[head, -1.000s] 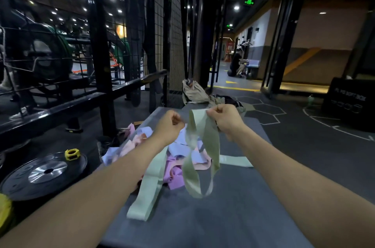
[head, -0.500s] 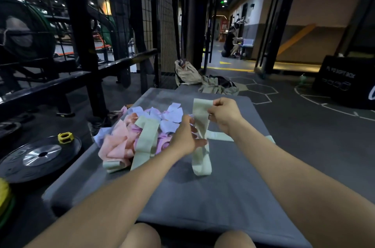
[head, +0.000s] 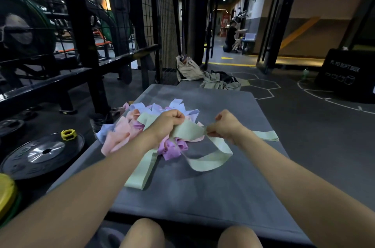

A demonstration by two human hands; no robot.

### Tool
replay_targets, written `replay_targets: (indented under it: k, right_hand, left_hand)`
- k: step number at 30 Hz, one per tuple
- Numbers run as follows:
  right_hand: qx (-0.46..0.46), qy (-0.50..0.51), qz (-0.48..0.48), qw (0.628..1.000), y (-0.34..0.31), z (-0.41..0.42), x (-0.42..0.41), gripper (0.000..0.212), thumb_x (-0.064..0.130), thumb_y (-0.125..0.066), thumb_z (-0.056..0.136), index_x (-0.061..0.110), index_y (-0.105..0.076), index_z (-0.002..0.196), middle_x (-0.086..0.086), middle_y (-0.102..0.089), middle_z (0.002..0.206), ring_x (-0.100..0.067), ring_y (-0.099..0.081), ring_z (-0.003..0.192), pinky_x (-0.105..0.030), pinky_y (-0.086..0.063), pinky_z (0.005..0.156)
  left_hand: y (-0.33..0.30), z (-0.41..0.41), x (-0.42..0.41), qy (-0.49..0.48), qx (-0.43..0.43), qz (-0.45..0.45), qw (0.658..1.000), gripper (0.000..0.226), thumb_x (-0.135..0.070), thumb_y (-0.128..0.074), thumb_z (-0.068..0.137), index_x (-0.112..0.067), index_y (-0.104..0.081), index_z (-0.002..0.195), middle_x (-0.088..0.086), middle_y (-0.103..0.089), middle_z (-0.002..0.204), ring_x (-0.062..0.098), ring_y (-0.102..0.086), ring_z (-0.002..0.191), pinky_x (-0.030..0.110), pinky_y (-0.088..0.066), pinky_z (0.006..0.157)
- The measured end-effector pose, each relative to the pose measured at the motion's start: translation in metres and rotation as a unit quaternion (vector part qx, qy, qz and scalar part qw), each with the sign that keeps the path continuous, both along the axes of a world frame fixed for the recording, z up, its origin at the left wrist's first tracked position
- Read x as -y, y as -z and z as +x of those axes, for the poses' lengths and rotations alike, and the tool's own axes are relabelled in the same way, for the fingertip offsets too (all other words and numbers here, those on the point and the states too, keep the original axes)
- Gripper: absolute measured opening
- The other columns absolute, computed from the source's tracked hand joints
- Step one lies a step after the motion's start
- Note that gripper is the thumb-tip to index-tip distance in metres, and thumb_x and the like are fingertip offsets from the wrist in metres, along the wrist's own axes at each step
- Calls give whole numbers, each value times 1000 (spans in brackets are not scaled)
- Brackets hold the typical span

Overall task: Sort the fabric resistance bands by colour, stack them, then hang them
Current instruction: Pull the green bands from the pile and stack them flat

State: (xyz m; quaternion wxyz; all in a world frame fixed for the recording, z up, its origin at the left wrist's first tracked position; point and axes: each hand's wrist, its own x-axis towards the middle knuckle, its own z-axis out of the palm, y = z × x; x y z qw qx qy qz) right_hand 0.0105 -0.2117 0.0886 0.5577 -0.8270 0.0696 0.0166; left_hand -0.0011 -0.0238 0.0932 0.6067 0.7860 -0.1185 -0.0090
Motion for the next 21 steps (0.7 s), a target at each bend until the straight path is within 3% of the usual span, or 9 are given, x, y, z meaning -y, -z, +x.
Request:
replay_targets:
  k: [2,4,6,7,10,13,15,19,21]
  right_hand:
    - [10,-26,-22,999,3,-1,-4,31,-3,-66,75,-2,-52,103,-11,-50,95,-23,-63,71,-36,-59,75]
    - [13,-79,-42,996,7,-3,-5,11,-1,-62,80,-8,-62,89,-8,-56,77,-17,-60,66,-34,-56,80]
    - [8,-118,-68,991,8,-8,-5,22,9,-60,84,3,-59,63,-3,-58,62,-15,-57,66,-30,-50,75]
    - [-1,-137,-74,988,9,-11,-5,27,15,-59,86,7,-58,60,-1,-59,59,-14,-56,66,-29,-47,73]
    - [-11,-209,-81,974,11,-20,-3,21,23,-62,86,8,-62,72,-1,-56,66,-12,-50,62,-25,-45,66]
    - [-10,-236,-182,954,13,-24,-2,21,30,-70,81,12,-62,74,6,-49,67,-9,-41,63,-21,-33,61]
    - [-25,-245,-233,941,24,-23,-3,21,26,-73,78,12,-59,72,5,-49,69,-10,-42,67,-22,-35,64]
    - [-52,-244,-341,906,51,-22,-4,19,22,-67,81,13,-59,67,1,-55,75,-15,-48,76,-27,-40,67]
    - [-48,-249,-388,886,62,-22,-7,11,17,-61,85,11,-62,76,-5,-58,83,-17,-48,80,-28,-39,68]
  left_hand:
    - [2,0,-4,-1,-9,2,1000,29,2,-47,91,-14,-49,67,-2,-46,68,8,-39,64,19,-31,58]
    - [5,-1,-8,-6,-17,1,1000,30,3,-45,92,-14,-48,67,-2,-44,66,9,-37,61,20,-29,57]
    - [8,0,-14,-16,-19,-11,1000,31,3,-44,92,-15,-46,66,-1,-43,65,10,-36,61,21,-28,56]
    - [9,0,-17,-26,-18,-14,999,32,2,-44,92,-15,-46,65,-2,-42,65,10,-35,61,21,-27,56]
    - [12,2,-26,-47,-17,3,999,32,0,-43,93,-15,-44,65,-2,-41,67,9,-35,62,21,-27,57]
    - [22,4,-34,-59,-18,29,998,32,3,-43,92,-14,-43,65,-1,-41,68,10,-35,63,22,-27,58]
    - [32,7,-46,-74,-20,78,994,30,-1,-42,93,-16,-43,66,-1,-41,69,13,-34,65,25,-28,63]
    - [60,3,-83,-100,-9,275,956,30,-9,-39,92,-21,-37,65,-4,-38,65,16,-32,66,30,-28,67]
    - [73,-2,-100,-127,-10,315,941,28,-8,-41,93,-17,-40,66,0,-43,67,19,-39,71,33,-35,67]
